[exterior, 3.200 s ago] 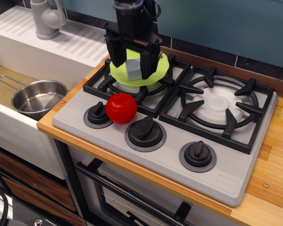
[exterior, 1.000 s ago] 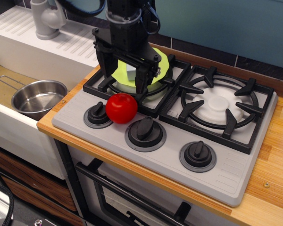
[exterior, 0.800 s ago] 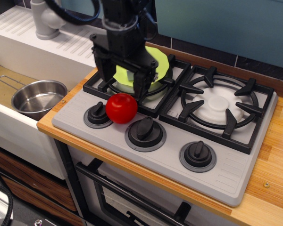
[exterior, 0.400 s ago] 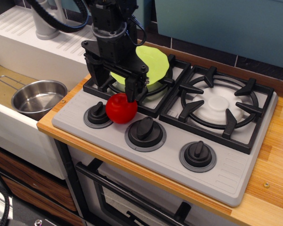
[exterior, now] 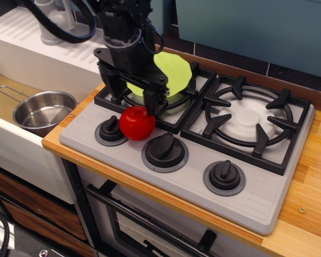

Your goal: Put cube on plate and smalltomato in pot or pan in sink

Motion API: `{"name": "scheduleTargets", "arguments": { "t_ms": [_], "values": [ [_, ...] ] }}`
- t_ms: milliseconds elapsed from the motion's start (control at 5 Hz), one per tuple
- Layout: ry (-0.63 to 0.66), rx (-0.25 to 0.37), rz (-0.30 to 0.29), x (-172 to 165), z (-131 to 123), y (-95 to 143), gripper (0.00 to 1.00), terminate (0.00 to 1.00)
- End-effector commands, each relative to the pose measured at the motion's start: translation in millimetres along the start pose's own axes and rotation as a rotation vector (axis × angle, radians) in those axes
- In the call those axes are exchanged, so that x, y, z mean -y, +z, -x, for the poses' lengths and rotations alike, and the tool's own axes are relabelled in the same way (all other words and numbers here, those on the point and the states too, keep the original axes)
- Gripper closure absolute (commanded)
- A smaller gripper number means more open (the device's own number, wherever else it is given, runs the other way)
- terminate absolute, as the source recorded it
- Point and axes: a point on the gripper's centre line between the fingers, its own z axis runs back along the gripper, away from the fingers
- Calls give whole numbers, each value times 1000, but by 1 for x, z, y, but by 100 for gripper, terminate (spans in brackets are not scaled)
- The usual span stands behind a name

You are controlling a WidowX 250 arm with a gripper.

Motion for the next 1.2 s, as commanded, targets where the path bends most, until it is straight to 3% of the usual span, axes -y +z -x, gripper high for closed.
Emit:
{"name": "scheduleTargets", "arguments": {
  "t_ms": [0,600,800,1000],
  "values": [
    [7,14,-10,-2,-3,-5,0,0],
    [42,10,-12,8,6,-2,0,0],
    [54,16,7,8,3,-6,100,0],
    [35,29,25,5,3,-5,100,0]
  ]
}}
